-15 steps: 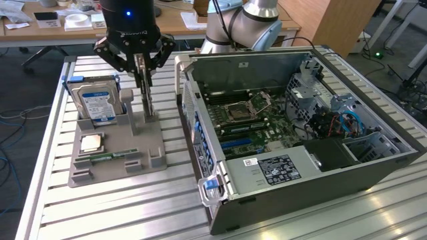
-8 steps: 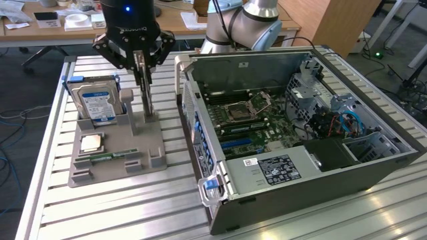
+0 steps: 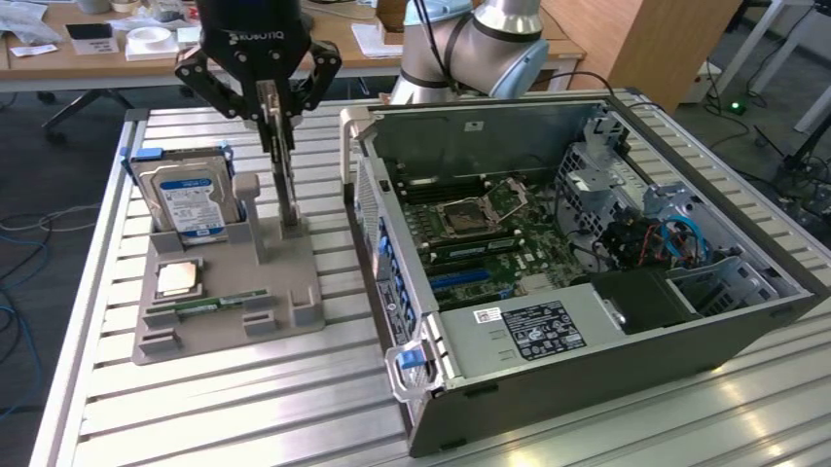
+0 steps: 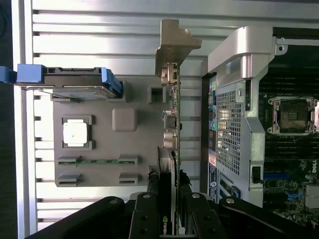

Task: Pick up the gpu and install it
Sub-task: 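Pick up the gpu and move the gpu toward the slot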

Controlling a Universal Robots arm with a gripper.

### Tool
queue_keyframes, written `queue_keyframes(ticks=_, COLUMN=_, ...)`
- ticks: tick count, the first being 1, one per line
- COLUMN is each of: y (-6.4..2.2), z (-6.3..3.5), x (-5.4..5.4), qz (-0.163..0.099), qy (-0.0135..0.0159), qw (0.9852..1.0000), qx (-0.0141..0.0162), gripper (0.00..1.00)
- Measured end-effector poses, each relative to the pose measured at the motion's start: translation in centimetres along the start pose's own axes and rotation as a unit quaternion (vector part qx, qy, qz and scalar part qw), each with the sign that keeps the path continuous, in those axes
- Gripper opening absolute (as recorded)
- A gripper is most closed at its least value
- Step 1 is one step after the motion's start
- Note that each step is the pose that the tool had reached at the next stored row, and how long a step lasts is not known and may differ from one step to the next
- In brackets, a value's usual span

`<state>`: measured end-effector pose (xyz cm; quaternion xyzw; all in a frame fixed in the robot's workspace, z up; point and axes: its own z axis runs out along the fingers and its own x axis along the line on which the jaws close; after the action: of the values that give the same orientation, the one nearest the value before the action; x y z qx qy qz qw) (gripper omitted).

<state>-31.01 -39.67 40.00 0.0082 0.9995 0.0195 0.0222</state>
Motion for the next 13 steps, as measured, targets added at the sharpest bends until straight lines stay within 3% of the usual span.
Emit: queue_keyframes(ticks=13, y=0.06, z=-1.46, x=-0.1, qz=0.0, qy=0.0, qw=1.0, qx=0.0, gripper=0.26)
